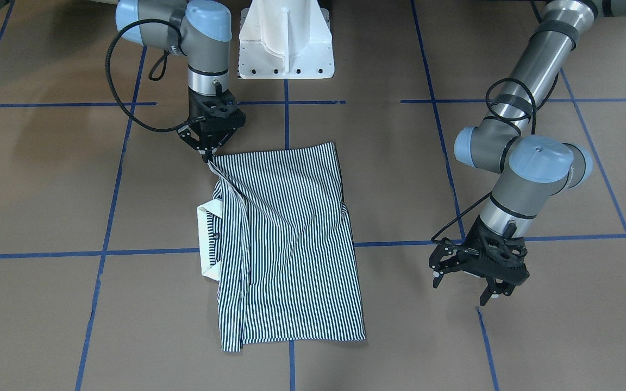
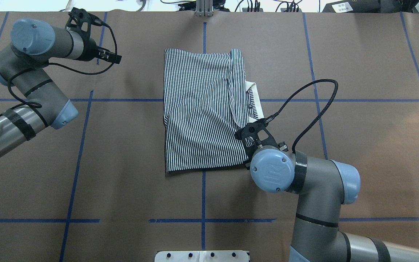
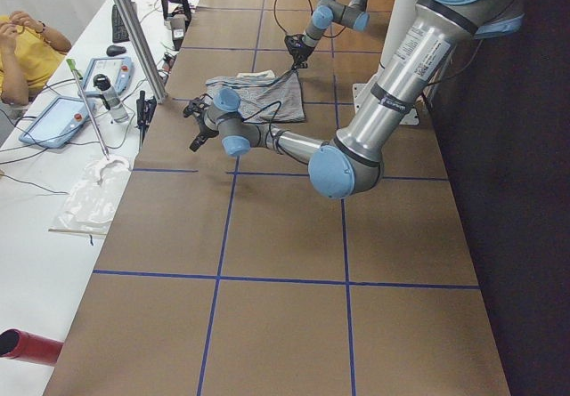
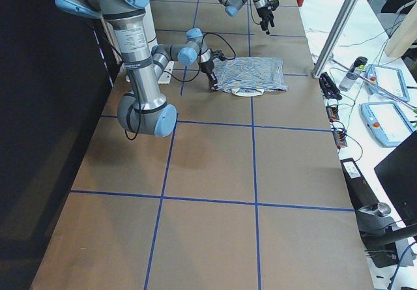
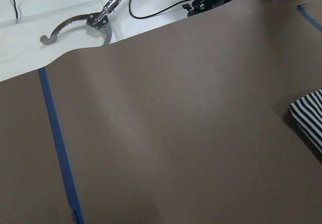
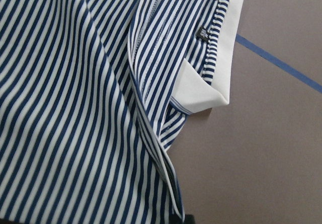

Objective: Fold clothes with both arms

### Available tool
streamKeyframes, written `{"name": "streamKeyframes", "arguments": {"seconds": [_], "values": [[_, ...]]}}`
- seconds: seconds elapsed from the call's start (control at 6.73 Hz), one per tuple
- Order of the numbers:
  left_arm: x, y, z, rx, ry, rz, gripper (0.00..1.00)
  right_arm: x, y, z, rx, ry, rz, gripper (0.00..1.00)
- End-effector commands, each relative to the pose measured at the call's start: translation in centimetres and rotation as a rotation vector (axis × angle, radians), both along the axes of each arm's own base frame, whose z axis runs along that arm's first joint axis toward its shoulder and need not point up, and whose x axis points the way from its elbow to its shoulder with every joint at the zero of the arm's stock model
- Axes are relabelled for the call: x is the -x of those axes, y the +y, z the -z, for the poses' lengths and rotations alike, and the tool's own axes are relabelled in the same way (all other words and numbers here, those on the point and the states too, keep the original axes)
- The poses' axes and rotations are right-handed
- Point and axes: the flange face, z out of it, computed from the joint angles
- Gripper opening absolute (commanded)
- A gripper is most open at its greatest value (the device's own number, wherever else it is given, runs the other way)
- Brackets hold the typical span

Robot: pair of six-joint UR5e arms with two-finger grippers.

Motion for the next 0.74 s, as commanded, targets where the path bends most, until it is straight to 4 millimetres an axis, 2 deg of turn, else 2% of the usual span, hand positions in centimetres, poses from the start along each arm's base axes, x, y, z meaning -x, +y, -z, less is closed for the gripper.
{"name": "streamKeyframes", "arguments": {"seconds": [0.0, 0.15, 0.3, 0.45, 0.59], "values": [[0.0, 0.0, -0.2, 0.004, -0.002, 0.000, 1.00, 1.1, 3.5, -0.5, 0.111, -0.073, -0.107, 0.37], [-0.1, 0.1, -0.2, 0.003, -0.003, -0.001, 1.00, 1.5, 4.2, -0.5, 0.150, -0.102, -0.166, 0.79], [-0.1, 0.1, -0.2, 0.005, -0.003, 0.000, 1.00, 1.4, 4.1, -0.1, 0.161, -0.125, -0.208, 1.00], [-0.1, 0.1, -0.1, 0.004, -0.003, -0.002, 1.00, -0.1, 4.1, 1.7, 0.155, -0.167, -0.192, 1.00], [-0.2, 0.1, 0.5, 0.000, 0.003, -0.003, 1.00, -2.9, 3.3, 2.7, 0.159, -0.200, -0.184, 1.00]]}}
